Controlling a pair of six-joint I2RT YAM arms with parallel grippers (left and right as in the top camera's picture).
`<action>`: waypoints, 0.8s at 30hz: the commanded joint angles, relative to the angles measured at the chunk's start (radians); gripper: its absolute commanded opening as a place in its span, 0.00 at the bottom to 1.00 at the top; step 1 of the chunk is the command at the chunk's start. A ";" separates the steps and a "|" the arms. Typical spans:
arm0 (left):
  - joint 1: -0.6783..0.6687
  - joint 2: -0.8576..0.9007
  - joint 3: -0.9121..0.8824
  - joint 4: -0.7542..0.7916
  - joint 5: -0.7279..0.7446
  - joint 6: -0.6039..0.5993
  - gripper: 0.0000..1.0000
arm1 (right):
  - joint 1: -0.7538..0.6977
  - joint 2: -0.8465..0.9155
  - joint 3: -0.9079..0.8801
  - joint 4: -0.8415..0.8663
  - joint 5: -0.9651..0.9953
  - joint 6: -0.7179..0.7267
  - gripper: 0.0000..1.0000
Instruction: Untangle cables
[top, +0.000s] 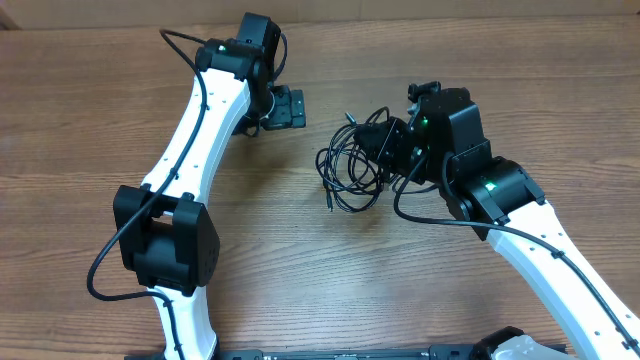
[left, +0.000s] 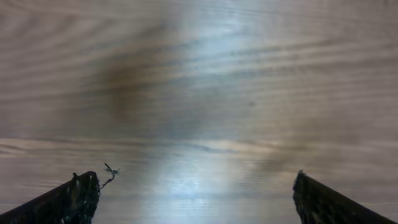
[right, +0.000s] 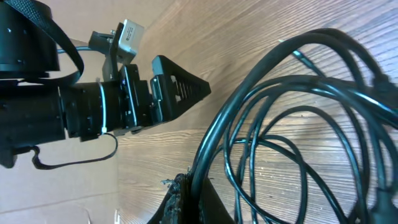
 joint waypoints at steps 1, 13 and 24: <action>0.003 -0.024 0.016 -0.010 0.243 0.001 0.99 | 0.005 -0.018 0.033 0.000 0.004 -0.026 0.04; 0.075 -0.025 0.023 0.009 0.943 0.510 0.99 | 0.002 -0.018 0.033 0.001 0.022 -0.045 0.04; -0.031 -0.024 0.023 -0.082 0.752 0.762 0.99 | 0.002 -0.018 0.033 0.048 -0.031 -0.044 0.04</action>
